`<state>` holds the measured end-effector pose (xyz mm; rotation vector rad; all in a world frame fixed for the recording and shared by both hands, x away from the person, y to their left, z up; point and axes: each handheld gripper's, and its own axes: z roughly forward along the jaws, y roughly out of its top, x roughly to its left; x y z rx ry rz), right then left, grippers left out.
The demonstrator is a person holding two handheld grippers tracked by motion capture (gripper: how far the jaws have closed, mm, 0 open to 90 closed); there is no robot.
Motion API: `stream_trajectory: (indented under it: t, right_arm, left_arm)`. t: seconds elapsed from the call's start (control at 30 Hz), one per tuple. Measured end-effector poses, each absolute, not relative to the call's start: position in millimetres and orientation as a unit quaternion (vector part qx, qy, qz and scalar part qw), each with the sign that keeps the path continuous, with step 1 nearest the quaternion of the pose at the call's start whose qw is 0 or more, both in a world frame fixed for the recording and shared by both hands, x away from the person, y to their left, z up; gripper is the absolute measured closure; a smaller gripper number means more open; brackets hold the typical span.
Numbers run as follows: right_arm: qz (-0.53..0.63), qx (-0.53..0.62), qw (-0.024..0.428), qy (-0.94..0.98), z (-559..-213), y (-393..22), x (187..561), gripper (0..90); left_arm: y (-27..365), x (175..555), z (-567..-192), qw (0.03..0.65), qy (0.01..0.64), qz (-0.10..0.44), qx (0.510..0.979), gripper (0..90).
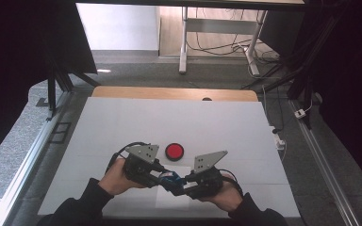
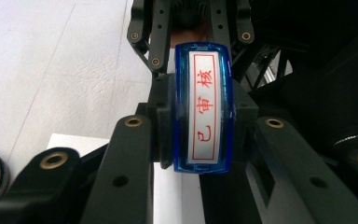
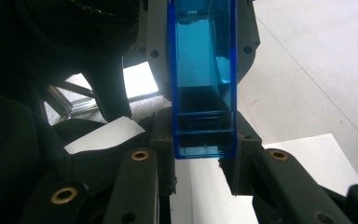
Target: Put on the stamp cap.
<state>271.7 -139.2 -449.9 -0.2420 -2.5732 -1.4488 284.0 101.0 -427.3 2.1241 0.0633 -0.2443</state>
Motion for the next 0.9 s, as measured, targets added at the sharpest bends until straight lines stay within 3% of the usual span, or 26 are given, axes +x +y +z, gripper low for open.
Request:
stream_trajectory:
  t: [0.53, 0.9]
  right_arm:
    - [-0.494, -0.091, 0.087, -0.86, -451.6, -141.3, 273.6, 68.1]
    - [-0.497, -0.103, 0.073, -0.858, -452.4, -143.6, 274.8, 58.7]
  left_arm:
    - [100.2, 284.0, -427.6, 0.48, 0.036, -0.087, 0.872, 69.1]
    - [102.1, 284.0, -425.0, 0.477, 0.048, -0.074, 0.875, 69.1]
